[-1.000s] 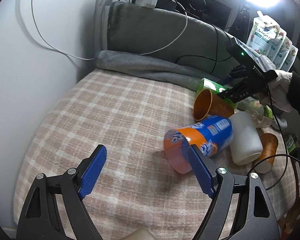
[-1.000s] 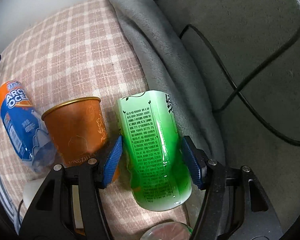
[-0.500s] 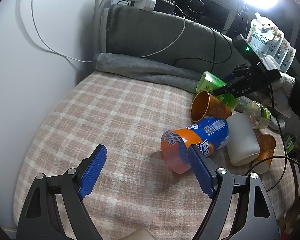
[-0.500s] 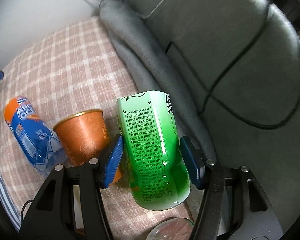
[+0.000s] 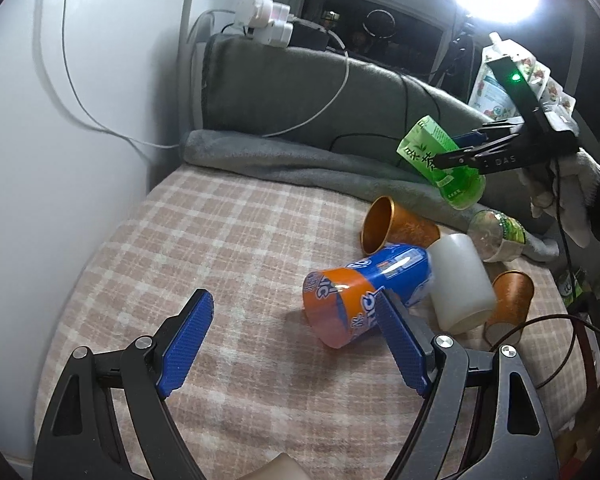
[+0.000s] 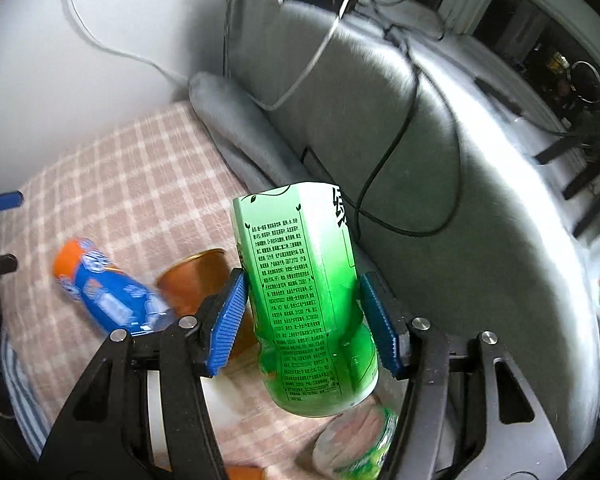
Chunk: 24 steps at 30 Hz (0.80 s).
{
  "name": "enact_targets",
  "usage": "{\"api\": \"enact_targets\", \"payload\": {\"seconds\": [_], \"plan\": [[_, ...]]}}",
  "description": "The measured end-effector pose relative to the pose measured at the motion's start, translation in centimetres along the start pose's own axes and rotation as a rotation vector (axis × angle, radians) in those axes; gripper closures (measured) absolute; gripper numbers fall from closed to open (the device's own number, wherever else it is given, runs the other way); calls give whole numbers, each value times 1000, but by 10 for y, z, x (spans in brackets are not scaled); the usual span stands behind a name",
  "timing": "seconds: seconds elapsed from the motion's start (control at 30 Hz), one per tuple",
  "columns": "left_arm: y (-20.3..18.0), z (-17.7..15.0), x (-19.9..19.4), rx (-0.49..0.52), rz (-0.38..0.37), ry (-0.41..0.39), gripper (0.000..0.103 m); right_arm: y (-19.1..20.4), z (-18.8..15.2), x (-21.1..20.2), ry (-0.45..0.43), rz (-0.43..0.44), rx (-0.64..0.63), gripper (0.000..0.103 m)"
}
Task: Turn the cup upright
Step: 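Lift the green tea bottle with the right gripper and rotate it upright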
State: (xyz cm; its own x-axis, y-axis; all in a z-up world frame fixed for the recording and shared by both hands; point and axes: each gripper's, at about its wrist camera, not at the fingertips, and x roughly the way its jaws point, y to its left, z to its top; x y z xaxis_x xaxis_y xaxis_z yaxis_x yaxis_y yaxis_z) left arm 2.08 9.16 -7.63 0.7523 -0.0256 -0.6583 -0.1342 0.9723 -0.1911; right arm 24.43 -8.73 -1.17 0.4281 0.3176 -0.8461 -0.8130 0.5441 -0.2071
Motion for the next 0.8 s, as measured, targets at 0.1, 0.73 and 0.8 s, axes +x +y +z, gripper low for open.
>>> {"api": "enact_targets", "payload": {"seconds": [0.1, 0.73, 0.8], "plan": [[-3, 0, -8, 7, -8, -12, 21, 15, -7, -23, -46, 0, 33, 43], [-36, -27, -34, 24, -151, 31, 21, 104, -159, -99, -208, 334, 654, 42], [-41, -30, -32, 24, -175, 52, 21, 106, -181, -87, -208, 409, 781, 42]]}}
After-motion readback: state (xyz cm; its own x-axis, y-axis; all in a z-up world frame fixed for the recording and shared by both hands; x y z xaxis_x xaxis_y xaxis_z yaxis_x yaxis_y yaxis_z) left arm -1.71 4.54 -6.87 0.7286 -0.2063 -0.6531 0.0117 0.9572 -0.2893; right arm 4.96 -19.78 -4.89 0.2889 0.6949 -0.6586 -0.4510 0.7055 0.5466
